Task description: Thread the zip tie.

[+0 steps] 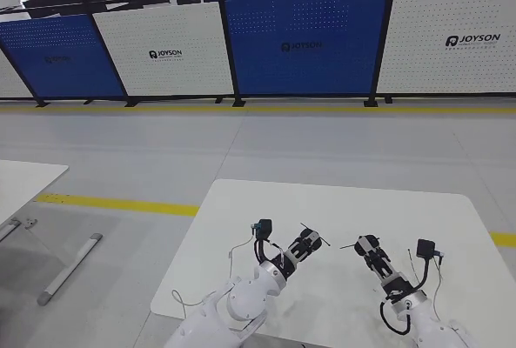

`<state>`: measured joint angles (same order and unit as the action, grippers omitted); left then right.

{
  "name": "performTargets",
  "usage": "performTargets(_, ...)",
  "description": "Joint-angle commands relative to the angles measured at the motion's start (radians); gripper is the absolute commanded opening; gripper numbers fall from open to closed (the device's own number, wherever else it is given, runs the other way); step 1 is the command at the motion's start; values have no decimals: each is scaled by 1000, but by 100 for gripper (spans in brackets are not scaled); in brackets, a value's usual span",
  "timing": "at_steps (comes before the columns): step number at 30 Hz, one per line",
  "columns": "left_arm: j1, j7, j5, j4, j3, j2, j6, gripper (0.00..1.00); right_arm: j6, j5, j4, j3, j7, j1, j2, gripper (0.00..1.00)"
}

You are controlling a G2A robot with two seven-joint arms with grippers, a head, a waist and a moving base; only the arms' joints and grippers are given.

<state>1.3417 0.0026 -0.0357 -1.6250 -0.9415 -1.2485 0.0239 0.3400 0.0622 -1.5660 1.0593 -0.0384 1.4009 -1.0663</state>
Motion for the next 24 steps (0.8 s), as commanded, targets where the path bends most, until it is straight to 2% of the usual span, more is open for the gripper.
performTargets(1,0,0,0,0,0,0,0,0,0,0,0,0,0,0,0,0)
performTargets(4,0,0,0,0,0,0,0,0,-5,1,-4,1,3,2,-1,0)
performTargets(10,0,0,0,0,0,0,0,0,-42,58,-42,6,80,43,-9,0)
performTargets(14,0,0,0,0,0,0,0,0,-97,111,-67,4,121,52,-16,0)
performTargets(21,0,0,0,0,0,0,0,0,-97,111,-67,4,121,52,-16,0)
performTargets(24,3,59,38,0,0,-3,2,0,-97,111,-67,4,121,52,-16,0)
